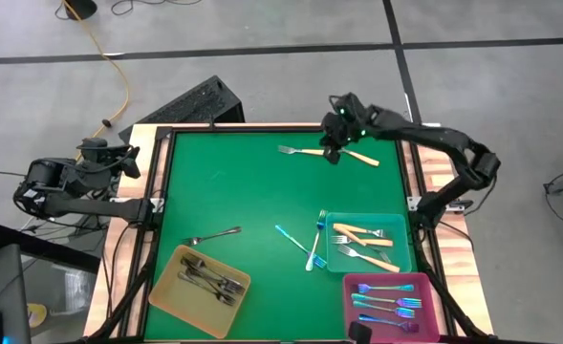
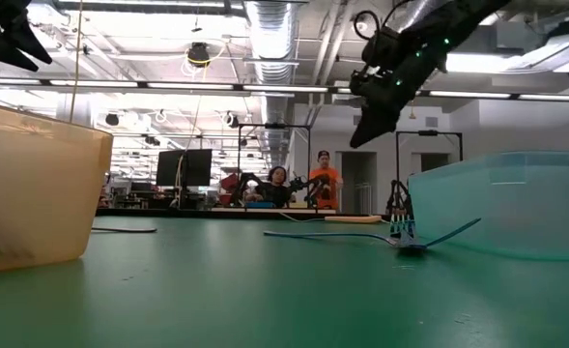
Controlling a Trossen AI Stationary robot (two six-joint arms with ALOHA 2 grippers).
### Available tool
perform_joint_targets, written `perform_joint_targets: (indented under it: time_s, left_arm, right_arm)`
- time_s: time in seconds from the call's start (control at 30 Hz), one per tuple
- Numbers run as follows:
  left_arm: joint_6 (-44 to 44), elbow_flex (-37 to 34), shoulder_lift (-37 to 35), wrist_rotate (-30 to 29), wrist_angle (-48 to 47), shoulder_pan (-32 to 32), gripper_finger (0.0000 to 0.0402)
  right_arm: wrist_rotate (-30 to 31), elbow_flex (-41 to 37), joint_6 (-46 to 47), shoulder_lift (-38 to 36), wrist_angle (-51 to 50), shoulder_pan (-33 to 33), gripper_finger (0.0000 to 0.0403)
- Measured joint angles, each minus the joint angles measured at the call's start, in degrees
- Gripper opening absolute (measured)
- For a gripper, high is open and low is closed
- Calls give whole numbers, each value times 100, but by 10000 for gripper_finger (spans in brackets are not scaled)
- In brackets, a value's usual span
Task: Sort silverware by color (type)
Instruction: Put the yellow fork into the green bin
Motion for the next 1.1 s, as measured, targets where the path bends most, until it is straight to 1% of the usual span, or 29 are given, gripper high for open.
perform_joint_targets:
  time_s: [0.07, 0.13, 0.2, 0.27, 0.37, 0.57, 0.7, 0.77, 0.9, 1.1]
  left_arm:
    - [-2, 0, 2, 1, 1, 0, 158]
    - [-2, 0, 0, 1, 2, 0, 158]
    - [0, 0, 0, 1, 0, 0, 158]
    - [-2, 0, 2, 3, 2, 0, 158]
    - [-2, 0, 0, 4, 0, 0, 158]
    - [-2, 0, 0, 42, 0, 0, 158]
    - [-1, 0, 0, 123, -1, 0, 158]
    - [-2, 0, 0, 152, 2, 0, 158]
    - [0, 0, 2, 156, 2, 0, 158]
    - [57, 0, 0, 152, 0, 0, 158]
  right_arm:
    - [292, -251, 43, -12, 603, 123, 70]
    - [616, -248, 44, 61, 763, 194, 72]
    - [857, -153, -104, 214, 583, 213, 78]
    - [921, 15, -339, 405, 208, 190, 92]
    - [914, 387, -605, 772, -265, 150, 127]
    - [830, 1278, -945, 1603, -1050, 185, 217]
    - [849, 1981, -956, 2209, -1454, 209, 258]
    - [916, 2377, -993, 2528, -1658, 213, 267]
    - [994, 3120, -899, 3080, -2032, 229, 270]
    - [1496, 3779, -883, 3736, -2269, 315, 270]
